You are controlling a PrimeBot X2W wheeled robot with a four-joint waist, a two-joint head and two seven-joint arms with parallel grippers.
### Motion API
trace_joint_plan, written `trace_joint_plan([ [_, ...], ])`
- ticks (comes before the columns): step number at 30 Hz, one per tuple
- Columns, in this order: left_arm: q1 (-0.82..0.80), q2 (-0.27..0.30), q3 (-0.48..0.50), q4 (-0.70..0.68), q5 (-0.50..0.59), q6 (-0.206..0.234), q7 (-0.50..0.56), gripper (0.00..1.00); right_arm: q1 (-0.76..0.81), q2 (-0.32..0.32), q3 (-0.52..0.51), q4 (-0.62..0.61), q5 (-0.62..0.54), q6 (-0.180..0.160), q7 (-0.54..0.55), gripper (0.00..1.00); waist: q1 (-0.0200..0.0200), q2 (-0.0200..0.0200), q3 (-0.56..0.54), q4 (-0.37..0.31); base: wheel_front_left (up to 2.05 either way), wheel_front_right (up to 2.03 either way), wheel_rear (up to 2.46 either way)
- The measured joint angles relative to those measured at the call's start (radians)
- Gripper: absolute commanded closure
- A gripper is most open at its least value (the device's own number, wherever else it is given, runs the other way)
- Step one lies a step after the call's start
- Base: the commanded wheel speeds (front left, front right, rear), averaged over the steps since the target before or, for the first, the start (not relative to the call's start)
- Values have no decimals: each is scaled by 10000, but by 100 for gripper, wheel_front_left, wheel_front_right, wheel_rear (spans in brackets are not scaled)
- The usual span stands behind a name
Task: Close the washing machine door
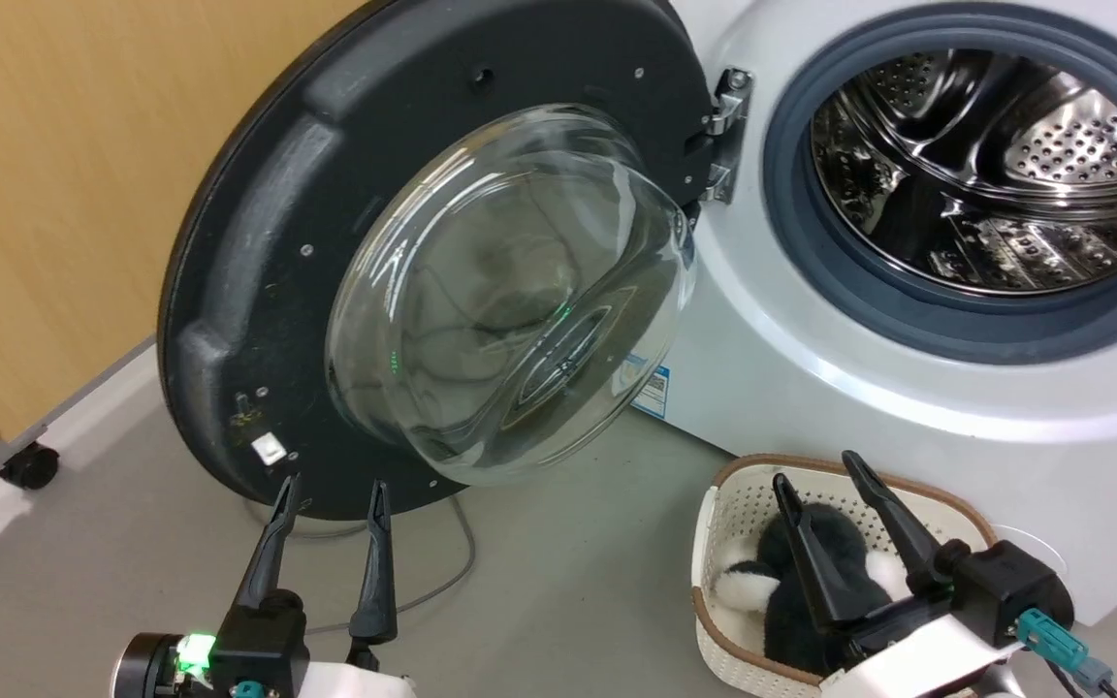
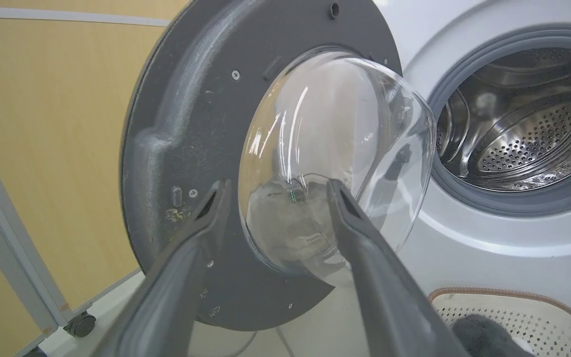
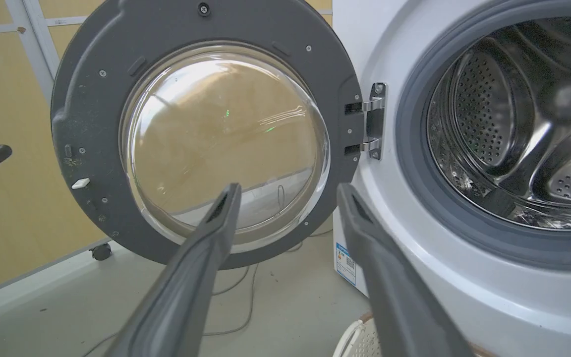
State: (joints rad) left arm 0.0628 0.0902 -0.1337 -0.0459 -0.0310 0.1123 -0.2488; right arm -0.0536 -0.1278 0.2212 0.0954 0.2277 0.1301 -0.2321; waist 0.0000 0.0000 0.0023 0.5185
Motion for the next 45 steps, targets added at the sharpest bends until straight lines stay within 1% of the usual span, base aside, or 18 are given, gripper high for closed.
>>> trace_joint_plan([
  [3, 13, 29, -31, -15, 0, 10, -75, 0, -48, -10, 98, 38, 42, 0, -75, 0, 0, 0, -10, 93, 0, 0, 0],
  [15, 59, 54, 40, -111, -54, 127, -75, 0, -169, -52, 205, 159, 184, 0, -92, 0, 0, 0, 2, 99, 0, 0, 0],
  [16, 61, 52, 98, -121, -146, 125, -75, 11, -169, -54, 205, 165, 186, 0, -92, 0, 0, 0, 2, 100, 0, 0, 0],
  [17, 62, 54, 155, -174, -268, 107, -75, 100, -169, -56, 203, 169, 186, 0, -94, 0, 0, 0, 2, 100, 0, 0, 0],
  [20, 49, 119, 512, -639, -443, 84, -75, 100, -166, -58, 201, 178, 186, 0, -138, 0, 0, 0, -23, 94, 0, 0, 0],
  [23, -78, 387, 1164, -1122, -698, 50, -77, 100, -148, -56, 77, 165, 184, 0, -163, 0, 0, 0, -68, 68, 0, 0, 0],
  [25, -343, 663, 1674, -1315, -970, -104, -77, 100, -96, -52, -65, 115, 184, 0, -163, 0, 0, 0, -88, 52, 0, 0, 0],
  [28, -1023, 1141, 2537, -988, -1825, -493, -82, 100, 125, -35, -240, -29, 151, 0, -161, 0, 0, 0, -58, 33, 0, 0, 0],
  [31, -1977, 1553, 3338, 6, -3066, -945, 313, 100, 333, -21, -435, -182, 25, 0, -148, 0, 0, 0, 19, 0, 0, 0, 0],
  [34, -3117, 1768, 4040, 1126, -4589, -1302, 1078, 100, 479, 10, -594, -418, -100, 0, -27, 0, 0, 0, 109, -57, 0, 0, 0],
  [37, -4251, 1919, 5026, 2389, -6278, -1509, 1643, 100, 482, 21, -627, -685, -173, 0, 123, 0, 0, 0, 274, -241, 0, 0, 0],
  [40, -5158, 2307, 5570, 3670, -7386, -1657, 2326, 100, 479, -13, -629, -867, -205, 0, 288, 0, 0, 0, 479, -455, 0, 0, 0],
  [43, -5943, 2522, 6065, 4964, -8644, -1684, 3423, 100, 469, -73, -673, -1037, -245, 0, 384, 0, 0, 0, 675, -654, 0, 0, 0],
  [45, -6315, 2589, 6240, 5676, -9423, -1684, 4399, 100, 453, -127, -704, -1097, -244, 0, 462, 0, 0, 0, 782, -772, 0, 0, 0],
])
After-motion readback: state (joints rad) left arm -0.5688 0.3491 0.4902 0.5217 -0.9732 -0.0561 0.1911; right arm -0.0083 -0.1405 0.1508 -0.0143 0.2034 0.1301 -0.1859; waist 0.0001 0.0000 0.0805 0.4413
